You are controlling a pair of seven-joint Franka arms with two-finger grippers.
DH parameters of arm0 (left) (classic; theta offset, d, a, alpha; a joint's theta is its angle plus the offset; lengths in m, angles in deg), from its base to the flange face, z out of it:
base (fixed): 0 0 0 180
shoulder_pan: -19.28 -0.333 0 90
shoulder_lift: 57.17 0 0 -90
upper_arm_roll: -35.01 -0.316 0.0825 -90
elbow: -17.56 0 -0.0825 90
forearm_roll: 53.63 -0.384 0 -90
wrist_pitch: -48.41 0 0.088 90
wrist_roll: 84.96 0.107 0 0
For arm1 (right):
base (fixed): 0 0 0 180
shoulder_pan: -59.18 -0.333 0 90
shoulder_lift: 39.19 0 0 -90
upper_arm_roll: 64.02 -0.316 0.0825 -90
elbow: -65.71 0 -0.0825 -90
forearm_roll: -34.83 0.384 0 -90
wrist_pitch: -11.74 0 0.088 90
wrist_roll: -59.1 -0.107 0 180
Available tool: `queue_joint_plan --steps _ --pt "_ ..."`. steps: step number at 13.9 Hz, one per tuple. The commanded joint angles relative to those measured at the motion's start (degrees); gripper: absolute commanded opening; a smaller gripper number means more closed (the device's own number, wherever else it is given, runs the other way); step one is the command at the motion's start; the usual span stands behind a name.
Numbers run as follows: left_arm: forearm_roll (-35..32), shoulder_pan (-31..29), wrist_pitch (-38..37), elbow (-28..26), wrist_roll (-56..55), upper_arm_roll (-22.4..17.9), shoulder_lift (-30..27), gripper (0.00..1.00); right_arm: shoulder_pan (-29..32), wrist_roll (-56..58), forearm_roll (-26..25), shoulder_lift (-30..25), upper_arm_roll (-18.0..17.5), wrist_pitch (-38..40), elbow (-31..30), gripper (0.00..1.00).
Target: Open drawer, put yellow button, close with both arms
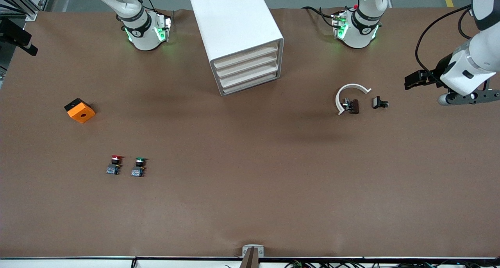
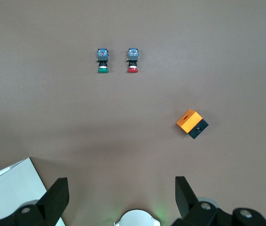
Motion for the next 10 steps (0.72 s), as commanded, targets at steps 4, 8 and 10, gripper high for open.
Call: queue_joint_plan --steps 4,8,10 --pt "0.0 -1.0 3.4 0.2 1.5 -0.5 -4.7 1.0 1.2 2.1 0.9 -0.2 0.0 0.5 0.6 1.0" --pt "0.1 -1.1 1.3 3.5 1.4 -0.5 -4.4 1.0 1.2 2.1 0.9 -0.2 0.0 0.3 0.6 1.0" --pt "0.2 -0.7 -2.7 8.2 1.4 -0.2 -2.4 1.0 1.2 2.1 0.8 -0.2 0.0 0.2 0.6 1.0"
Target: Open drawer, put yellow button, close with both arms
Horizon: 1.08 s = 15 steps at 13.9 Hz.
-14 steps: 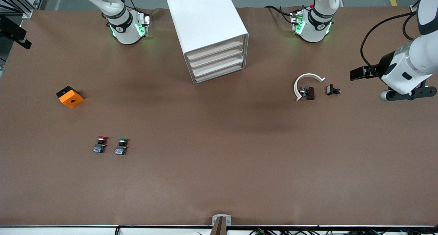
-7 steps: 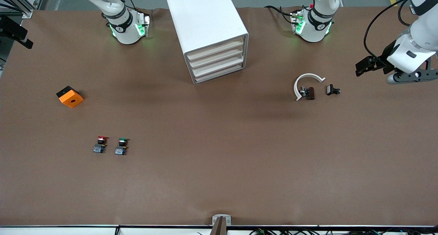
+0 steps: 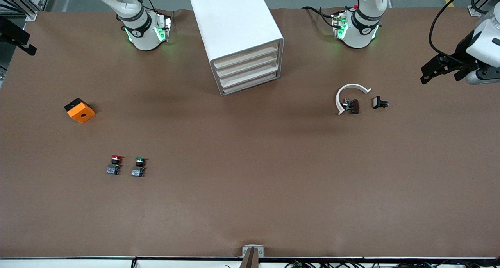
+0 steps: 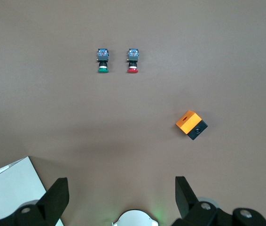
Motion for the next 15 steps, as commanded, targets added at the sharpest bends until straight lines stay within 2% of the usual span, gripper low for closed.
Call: queue_joint_plan --steps 1,3,15 --pt "0.1 0.4 -6.4 8.3 1.1 0.2 3.6 1.0 1.1 1.0 0.7 -0.2 -0.4 0.2 0.6 1.0" --pt "0.0 0.3 -8.8 11.3 1.1 0.3 5.6 1.0 1.2 1.8 0.6 -0.2 -0.4 0.2 0.6 1.0" --pt "0.0 0.4 -9.2 11.4 1.1 0.3 5.8 1.0 1.9 2.5 1.1 -0.2 -0.4 0.2 0.6 1.0"
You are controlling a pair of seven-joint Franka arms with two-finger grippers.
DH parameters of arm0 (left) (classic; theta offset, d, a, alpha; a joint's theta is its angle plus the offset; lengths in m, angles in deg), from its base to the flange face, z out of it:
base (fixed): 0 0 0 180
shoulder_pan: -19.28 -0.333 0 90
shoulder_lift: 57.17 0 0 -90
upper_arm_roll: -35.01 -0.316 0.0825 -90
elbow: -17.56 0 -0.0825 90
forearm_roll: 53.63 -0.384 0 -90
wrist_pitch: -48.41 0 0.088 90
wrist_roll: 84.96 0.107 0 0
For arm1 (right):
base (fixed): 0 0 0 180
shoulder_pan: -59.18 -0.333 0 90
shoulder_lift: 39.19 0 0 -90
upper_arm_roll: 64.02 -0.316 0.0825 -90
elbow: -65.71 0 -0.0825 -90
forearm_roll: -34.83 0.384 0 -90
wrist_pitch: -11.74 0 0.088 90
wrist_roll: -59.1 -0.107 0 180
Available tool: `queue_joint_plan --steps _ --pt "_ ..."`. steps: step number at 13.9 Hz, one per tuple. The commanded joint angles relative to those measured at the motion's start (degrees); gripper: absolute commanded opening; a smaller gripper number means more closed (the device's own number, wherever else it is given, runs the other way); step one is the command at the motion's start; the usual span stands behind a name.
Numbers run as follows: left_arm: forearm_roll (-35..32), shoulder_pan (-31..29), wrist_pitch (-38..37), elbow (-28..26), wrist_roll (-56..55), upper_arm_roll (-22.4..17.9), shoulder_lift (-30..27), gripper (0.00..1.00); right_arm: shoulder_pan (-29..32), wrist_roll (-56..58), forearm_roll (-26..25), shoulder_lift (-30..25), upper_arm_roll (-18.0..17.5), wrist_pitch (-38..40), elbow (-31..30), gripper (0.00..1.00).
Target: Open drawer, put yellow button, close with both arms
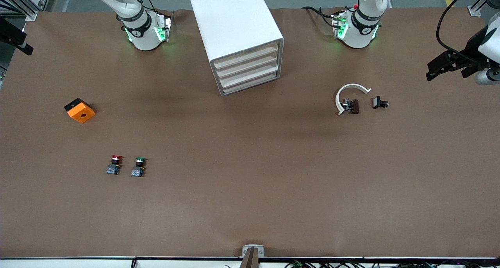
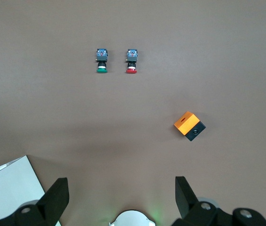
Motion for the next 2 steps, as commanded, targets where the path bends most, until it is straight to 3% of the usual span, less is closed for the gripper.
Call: queue_joint_plan --steps 1,2 --pt "0.0 -0.1 -1.4 1.5 1.1 0.2 0.5 1.0 1.2 0.9 1.0 -0.2 -0.6 0.2 0.6 1.0" --pt "0.0 -0.1 -1.4 1.5 1.1 0.2 0.4 1.0 1.2 0.9 1.0 -0.2 -0.7 0.2 0.6 1.0"
